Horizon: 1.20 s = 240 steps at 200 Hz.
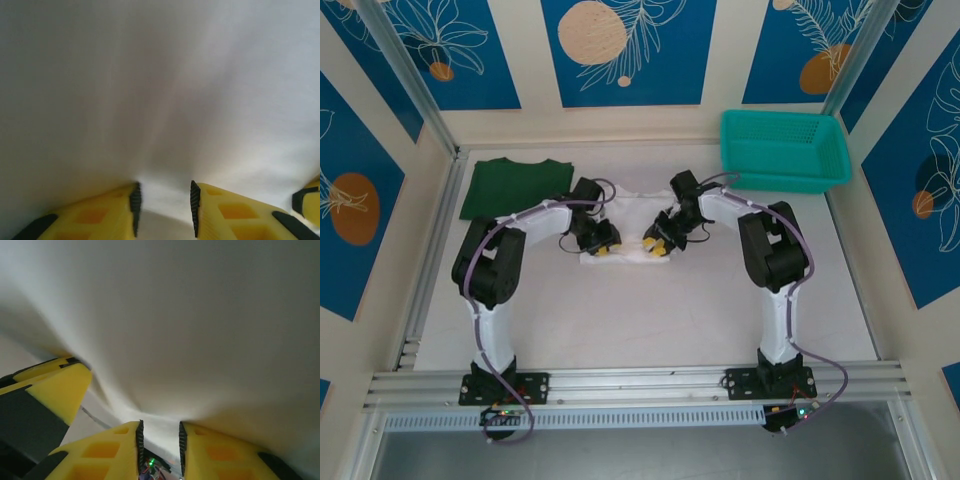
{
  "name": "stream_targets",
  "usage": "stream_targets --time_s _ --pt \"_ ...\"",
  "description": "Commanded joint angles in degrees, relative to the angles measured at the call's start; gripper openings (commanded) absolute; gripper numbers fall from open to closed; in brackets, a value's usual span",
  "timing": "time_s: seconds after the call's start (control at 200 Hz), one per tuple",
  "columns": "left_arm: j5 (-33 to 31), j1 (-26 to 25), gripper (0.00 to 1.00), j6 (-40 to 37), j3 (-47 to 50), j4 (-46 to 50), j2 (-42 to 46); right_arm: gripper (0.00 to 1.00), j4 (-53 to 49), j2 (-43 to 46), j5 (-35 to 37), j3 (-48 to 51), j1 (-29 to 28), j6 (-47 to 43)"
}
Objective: Fold and stack the t-shirts
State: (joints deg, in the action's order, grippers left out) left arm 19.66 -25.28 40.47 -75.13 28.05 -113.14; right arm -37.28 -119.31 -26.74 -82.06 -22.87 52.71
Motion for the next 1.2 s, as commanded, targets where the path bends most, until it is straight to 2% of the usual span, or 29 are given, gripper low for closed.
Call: stream_targets --time_s 0.0,0.26,0.41,0.47,0.595,0.73,0.805,0.9,1.0,1.1,1.195 --pt "-0.9 0.2 0.33 -4.0 4.3 -1.2 -1.4 0.26 -2.4 -0.8 1.3 3.3 0.1 -4.2" --pt "4.8 -1.6 0.32 -11.6 15.9 6.1 7.1 0.24 -2.4 6.5 4.5 17.2 -2.1 -13.9" --pt "8.1 -2.4 0.33 -10.2 24.4 10.0 16.7 0.24 -2.2 13.9 5.4 25.2 -4.3 -16.1" --pt "7.8 -2.5 0.36 -8.7 26.8 11.7 21.5 0.26 -2.2 16.9 4.9 27.3 -5.0 -15.8" --pt "3.9 -1.4 0.45 -9.7 23.0 18.6 28.2 0.35 -1.1 24.2 2.8 29.8 -4.9 -13.7" --pt "4.9 2.7 0.53 -11.7 13.5 21.1 26.8 0.39 1.4 29.5 1.9 27.2 -2.7 -13.0" --pt "4.2 5.3 0.59 -12.9 8.7 20.5 25.3 0.48 1.7 28.6 2.5 23.3 -0.1 -13.1" --pt "3.5 9.7 0.64 -15.6 4.8 18.8 21.8 0.54 2.4 24.8 3.5 18.1 3.5 -13.5" --pt "8.9 13.8 0.66 -17.6 3.4 15.2 16.7 0.58 3.4 18.7 4.3 12.2 5.5 -16.3" --pt "12.8 14.5 0.66 -21.5 0.9 14.9 11.8 0.59 1.8 11.8 3.9 5.6 5.3 -20.3" --pt "12.7 14.5 0.65 -22.7 0.5 14.8 9.5 0.6 2.7 8.6 6.4 2.6 4.1 -23.3"
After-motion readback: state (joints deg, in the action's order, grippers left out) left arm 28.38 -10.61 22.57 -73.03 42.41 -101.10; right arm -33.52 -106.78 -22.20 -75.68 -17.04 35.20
